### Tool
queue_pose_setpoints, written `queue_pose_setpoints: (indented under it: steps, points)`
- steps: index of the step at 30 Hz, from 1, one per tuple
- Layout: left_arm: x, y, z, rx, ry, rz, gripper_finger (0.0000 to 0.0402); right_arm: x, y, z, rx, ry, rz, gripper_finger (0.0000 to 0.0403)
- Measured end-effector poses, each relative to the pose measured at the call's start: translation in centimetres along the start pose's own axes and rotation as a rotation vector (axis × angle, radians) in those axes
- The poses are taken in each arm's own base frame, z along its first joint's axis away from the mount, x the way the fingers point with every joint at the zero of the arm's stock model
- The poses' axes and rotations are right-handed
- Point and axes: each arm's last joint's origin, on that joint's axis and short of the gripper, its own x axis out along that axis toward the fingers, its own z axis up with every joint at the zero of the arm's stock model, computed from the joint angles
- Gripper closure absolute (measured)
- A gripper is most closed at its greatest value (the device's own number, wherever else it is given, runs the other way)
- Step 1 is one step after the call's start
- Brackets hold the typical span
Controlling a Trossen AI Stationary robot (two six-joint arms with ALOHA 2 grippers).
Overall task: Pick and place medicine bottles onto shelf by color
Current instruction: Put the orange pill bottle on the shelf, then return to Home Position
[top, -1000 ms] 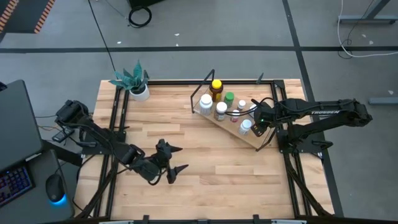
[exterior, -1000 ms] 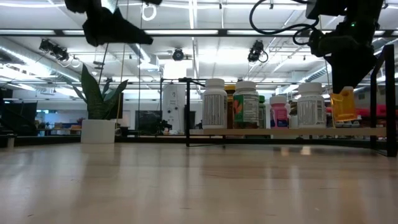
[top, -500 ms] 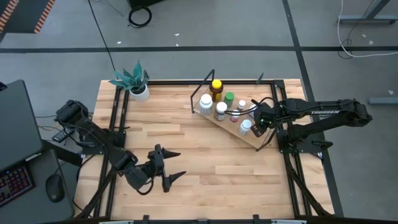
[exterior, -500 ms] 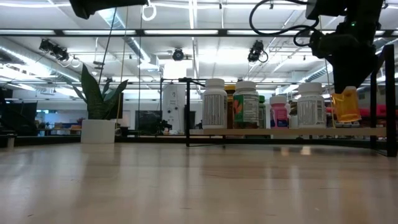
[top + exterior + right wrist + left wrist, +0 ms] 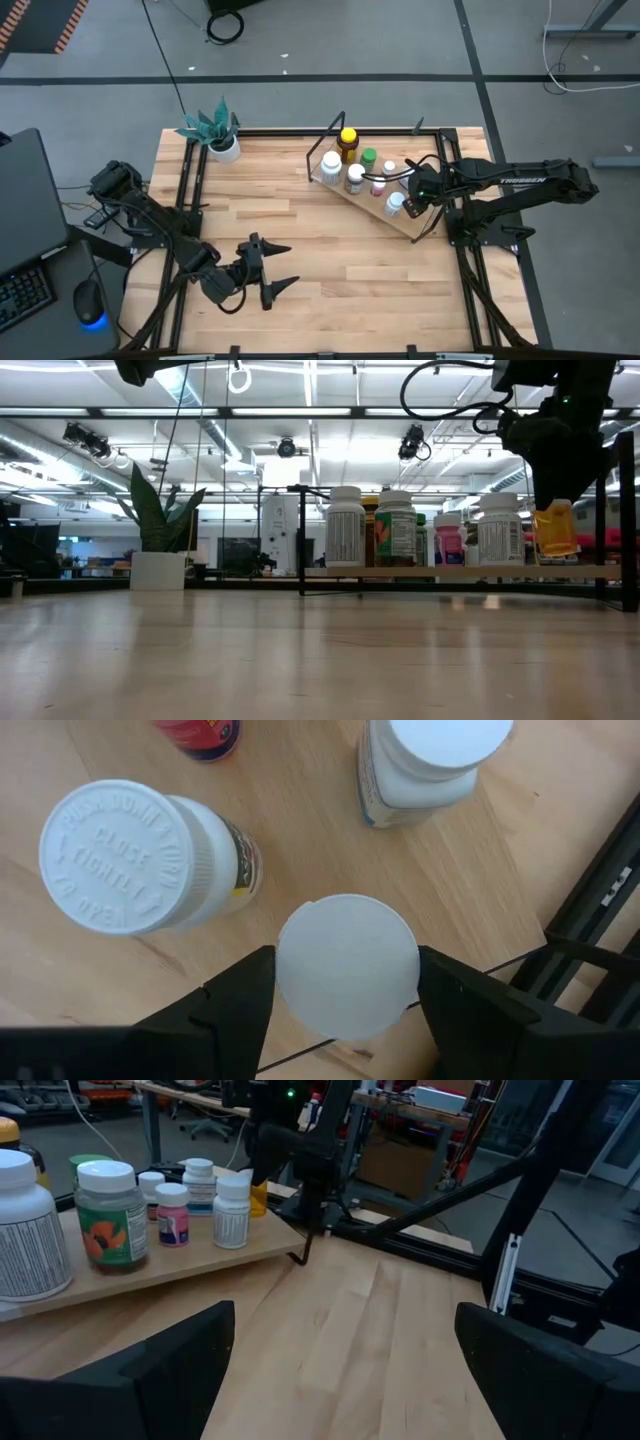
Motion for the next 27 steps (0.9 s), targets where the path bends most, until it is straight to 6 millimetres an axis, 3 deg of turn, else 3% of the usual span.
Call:
queue_pose_setpoints:
  steps: [9,20,27]
  points:
    - [0.0,0.0,0.0,0.0,0.0,0.0,0.0017,0.0,0.0,0.0,-0.003,0.0,0.0,0.0119]
    - [0.0,0.0,0.0,0.002,0.001,0.0,0.0017,-0.1,0.0,0.0,-0.027,0.007,0.001,0.0118]
    - [0.0,0.0,-0.1,0.0,0.019,-0.027,0.0017,-3.0,0.3,1.0,-0.023,-0.038,0.061,0.0109]
